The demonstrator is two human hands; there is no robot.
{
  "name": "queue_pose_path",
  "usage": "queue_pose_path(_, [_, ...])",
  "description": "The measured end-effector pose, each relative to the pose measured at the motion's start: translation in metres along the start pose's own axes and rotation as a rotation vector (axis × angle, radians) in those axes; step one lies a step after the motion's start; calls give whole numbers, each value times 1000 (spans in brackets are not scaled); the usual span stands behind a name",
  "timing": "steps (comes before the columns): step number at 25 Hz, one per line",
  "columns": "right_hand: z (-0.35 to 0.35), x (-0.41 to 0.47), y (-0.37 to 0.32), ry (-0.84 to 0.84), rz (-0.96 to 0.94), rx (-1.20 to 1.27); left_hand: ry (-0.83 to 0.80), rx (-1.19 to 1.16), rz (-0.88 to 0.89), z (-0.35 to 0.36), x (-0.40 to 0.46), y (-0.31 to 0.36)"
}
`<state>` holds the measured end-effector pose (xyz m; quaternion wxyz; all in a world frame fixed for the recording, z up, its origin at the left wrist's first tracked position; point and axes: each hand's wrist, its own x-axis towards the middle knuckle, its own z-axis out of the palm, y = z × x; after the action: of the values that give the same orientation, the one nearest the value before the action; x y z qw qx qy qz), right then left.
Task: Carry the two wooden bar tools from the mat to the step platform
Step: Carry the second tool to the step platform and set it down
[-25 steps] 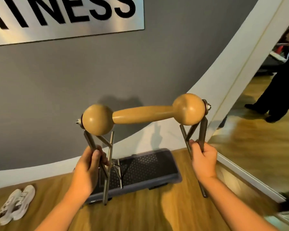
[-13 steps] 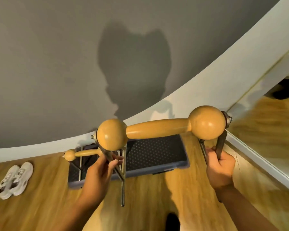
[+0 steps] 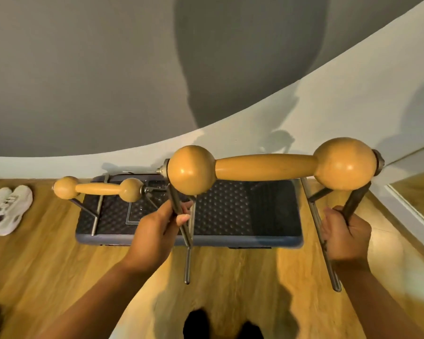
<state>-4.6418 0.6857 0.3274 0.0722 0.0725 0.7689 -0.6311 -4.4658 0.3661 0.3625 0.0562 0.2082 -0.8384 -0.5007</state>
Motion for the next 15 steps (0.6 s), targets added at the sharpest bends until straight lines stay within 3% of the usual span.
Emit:
queue_pose_path(6, [35,23,95,-54,-10,18,31,34,-28,41,24,-89])
queue_pose_path(15, [89,70,170,-159,-25,-14,144,6,-37,67,51,-169])
